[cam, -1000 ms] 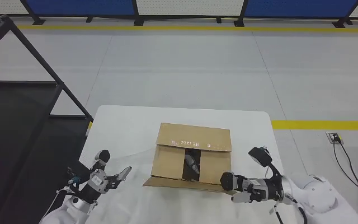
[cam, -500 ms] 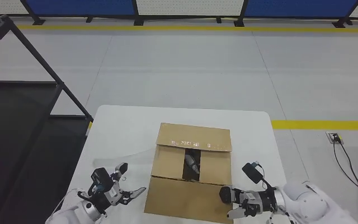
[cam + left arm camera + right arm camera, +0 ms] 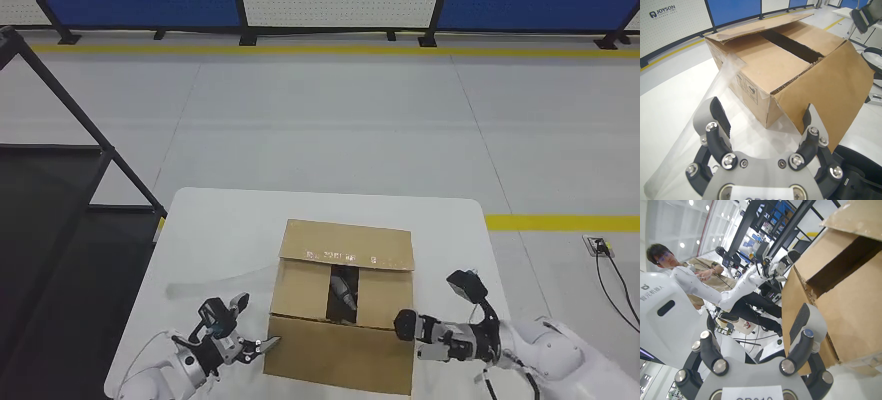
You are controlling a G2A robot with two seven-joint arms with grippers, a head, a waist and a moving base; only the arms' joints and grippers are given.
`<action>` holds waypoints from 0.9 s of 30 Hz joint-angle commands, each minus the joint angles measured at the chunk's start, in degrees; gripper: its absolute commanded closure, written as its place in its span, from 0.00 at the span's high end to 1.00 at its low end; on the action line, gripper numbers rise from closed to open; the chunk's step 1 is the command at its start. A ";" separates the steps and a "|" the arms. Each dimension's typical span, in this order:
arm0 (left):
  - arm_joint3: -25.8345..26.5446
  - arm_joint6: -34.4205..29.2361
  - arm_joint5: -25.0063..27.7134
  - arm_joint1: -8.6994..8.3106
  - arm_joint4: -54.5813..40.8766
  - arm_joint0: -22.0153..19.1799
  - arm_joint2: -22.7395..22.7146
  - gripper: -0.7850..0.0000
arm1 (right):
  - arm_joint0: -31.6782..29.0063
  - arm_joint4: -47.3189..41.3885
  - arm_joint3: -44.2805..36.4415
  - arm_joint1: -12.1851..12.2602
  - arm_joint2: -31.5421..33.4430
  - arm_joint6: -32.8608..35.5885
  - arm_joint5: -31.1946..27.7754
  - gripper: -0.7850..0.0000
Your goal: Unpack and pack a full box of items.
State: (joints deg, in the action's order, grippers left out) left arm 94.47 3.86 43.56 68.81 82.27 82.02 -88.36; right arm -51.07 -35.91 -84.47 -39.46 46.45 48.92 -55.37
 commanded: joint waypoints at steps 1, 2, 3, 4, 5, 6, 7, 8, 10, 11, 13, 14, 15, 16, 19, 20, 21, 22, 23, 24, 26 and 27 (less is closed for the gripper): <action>-0.44 -0.34 -0.54 -0.06 -0.08 -0.33 0.20 1.00 | 0.67 -5.74 0.94 0.05 0.04 0.83 0.84 1.00; -0.73 -0.49 -0.93 -0.08 -0.16 -0.50 0.30 1.00 | 0.85 -9.13 1.51 -0.01 -0.03 1.77 1.77 1.00; -1.03 -0.66 -1.32 -0.10 -0.18 -0.69 0.43 1.00 | 1.14 -13.19 2.75 -0.11 0.22 2.73 2.74 1.00; -1.22 -0.77 -1.60 -0.12 -0.16 -0.82 0.53 1.00 | 1.71 -16.56 3.95 -0.27 0.52 4.00 4.01 1.00; -1.22 -0.77 -1.60 -0.12 -0.16 -0.82 0.53 1.00 | 2.41 -18.76 4.85 -0.47 0.61 5.84 5.85 1.00; -1.22 -0.77 -1.60 -0.12 -0.16 -0.82 0.53 1.00 | 2.41 -18.76 4.85 -0.47 0.61 5.84 5.85 1.00; -1.22 -0.77 -1.60 -0.12 -0.16 -0.82 0.53 1.00 | 2.41 -18.76 4.85 -0.47 0.61 5.84 5.85 1.00; -1.22 -0.77 -1.60 -0.12 -0.16 -0.82 0.53 1.00 | 2.41 -18.76 4.85 -0.47 0.61 5.84 5.85 1.00; -1.22 -0.77 -1.60 -0.12 -0.16 -0.82 0.53 1.00 | 2.41 -18.76 4.85 -0.47 0.61 5.84 5.85 1.00; -1.22 -0.77 -1.60 -0.12 -0.16 -0.82 0.53 1.00 | 2.41 -18.76 4.85 -0.47 0.61 5.84 5.85 1.00; -1.22 -0.77 -1.60 -0.12 -0.16 -0.82 0.53 1.00 | 2.41 -18.76 4.85 -0.47 0.61 5.84 5.85 1.00; -1.22 -0.77 -1.60 -0.12 -0.16 -0.82 0.53 1.00 | 2.41 -18.76 4.85 -0.47 0.61 5.84 5.85 1.00; -1.22 -0.77 -1.60 -0.12 -0.16 -0.82 0.53 1.00 | 2.41 -18.76 4.85 -0.47 0.61 5.84 5.85 1.00; -1.22 -0.77 -1.60 -0.12 -0.16 -0.82 0.53 1.00 | 2.25 -18.80 4.93 -0.49 0.54 5.38 6.63 1.00; -1.22 -0.77 -1.60 -0.12 -0.16 -0.82 0.53 1.00 | 2.60 -17.56 4.40 -0.99 0.56 1.45 14.43 1.00; -1.22 -0.77 -1.60 -0.12 -0.16 -0.82 0.53 1.00 | 2.72 -17.22 4.50 -1.23 0.56 0.12 16.09 1.00; -1.22 -0.77 -1.60 -0.12 -0.16 -0.82 0.53 1.00 | 2.79 -17.10 4.54 -1.50 0.30 -0.66 18.10 1.00; -1.22 -0.77 -1.60 -0.12 -0.16 -0.82 0.53 1.00 | 3.05 -17.00 4.78 -1.78 0.03 -0.93 20.38 1.00; -1.22 -0.77 -1.60 -0.12 -0.16 -0.82 0.53 1.00 | 3.51 -16.65 5.34 -2.05 -0.06 -1.52 22.25 1.00; -1.22 -0.77 -1.60 -0.12 -0.16 -0.82 0.53 1.00 | 3.81 -16.64 5.70 -2.35 -0.36 -1.79 24.42 1.00; -1.22 -0.77 -1.60 -0.12 -0.16 -0.82 0.53 1.00 | 4.63 -17.01 6.63 -2.92 -0.69 -1.36 28.16 1.00; -1.22 -0.77 -1.60 -0.12 -0.16 -0.82 0.53 1.00 | 5.01 -16.94 7.17 -3.18 -0.90 -0.97 30.05 1.00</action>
State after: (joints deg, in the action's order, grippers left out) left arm 93.25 3.09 41.96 68.69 82.11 81.20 -87.83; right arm -46.36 -52.85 -77.76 -42.45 45.68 47.61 -27.21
